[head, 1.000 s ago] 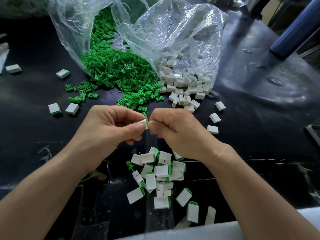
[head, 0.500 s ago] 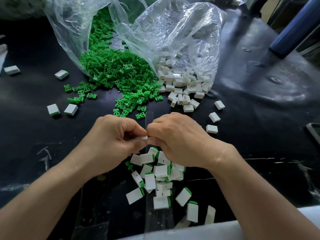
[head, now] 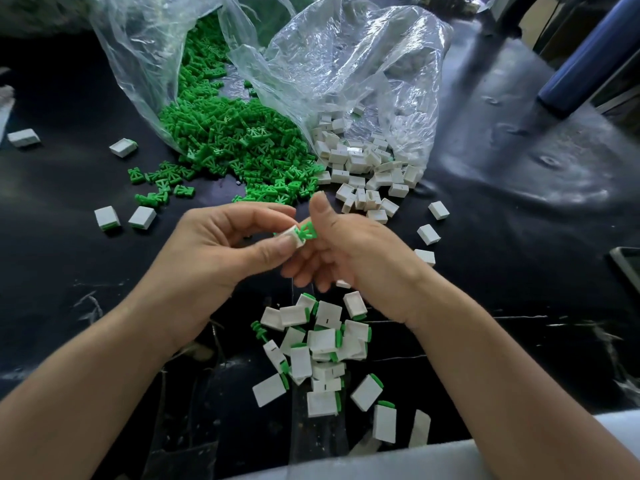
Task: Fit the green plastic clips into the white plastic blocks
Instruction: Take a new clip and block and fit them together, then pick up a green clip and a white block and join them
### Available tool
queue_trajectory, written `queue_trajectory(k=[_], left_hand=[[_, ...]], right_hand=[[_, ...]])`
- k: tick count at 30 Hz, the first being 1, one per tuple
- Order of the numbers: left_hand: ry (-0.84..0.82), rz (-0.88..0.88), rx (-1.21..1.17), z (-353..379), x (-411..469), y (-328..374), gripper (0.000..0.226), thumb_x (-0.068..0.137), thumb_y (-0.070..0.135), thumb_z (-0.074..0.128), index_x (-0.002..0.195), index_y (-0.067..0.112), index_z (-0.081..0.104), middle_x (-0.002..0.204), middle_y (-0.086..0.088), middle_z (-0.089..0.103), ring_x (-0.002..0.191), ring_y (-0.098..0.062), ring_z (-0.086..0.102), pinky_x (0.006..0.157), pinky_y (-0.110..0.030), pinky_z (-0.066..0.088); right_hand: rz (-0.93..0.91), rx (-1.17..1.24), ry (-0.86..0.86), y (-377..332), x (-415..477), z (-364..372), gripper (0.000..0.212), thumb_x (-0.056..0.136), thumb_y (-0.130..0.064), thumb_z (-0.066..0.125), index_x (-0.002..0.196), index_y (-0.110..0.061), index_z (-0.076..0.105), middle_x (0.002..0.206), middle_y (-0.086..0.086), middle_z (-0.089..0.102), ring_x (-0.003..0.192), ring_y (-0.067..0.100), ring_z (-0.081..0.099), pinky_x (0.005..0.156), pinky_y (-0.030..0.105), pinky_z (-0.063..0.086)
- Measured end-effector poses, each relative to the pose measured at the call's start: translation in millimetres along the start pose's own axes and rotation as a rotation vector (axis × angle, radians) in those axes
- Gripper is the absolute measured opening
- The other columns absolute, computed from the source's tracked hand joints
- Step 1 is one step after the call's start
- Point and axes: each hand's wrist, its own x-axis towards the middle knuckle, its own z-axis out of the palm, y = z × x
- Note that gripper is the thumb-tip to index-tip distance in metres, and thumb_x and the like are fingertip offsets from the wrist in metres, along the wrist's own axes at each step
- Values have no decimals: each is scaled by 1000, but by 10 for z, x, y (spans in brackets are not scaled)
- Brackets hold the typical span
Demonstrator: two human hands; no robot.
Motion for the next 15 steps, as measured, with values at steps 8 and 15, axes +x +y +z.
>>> queue_trajectory(k=[8,15], left_hand=[[-105,31,-71,26,-37,19,20,65,13,65,80,2,69,60,-13,65,50,-25,61,52,-28,53],[-116,83,-43,28,-45,-17,19,71,4,62,88,-4,67,61,-18,63,54,-29,62,55,-31,53]], right_hand=[[117,312,-148,-46,-9,135,57,73,-56,31,89,-5,51,60,1,46,51,9,41,51,21,34],[131,210,-1,-11,-13,196,44,93,-48,31,78,-10,47,58,-2,39,51,9,34,51,22,27]])
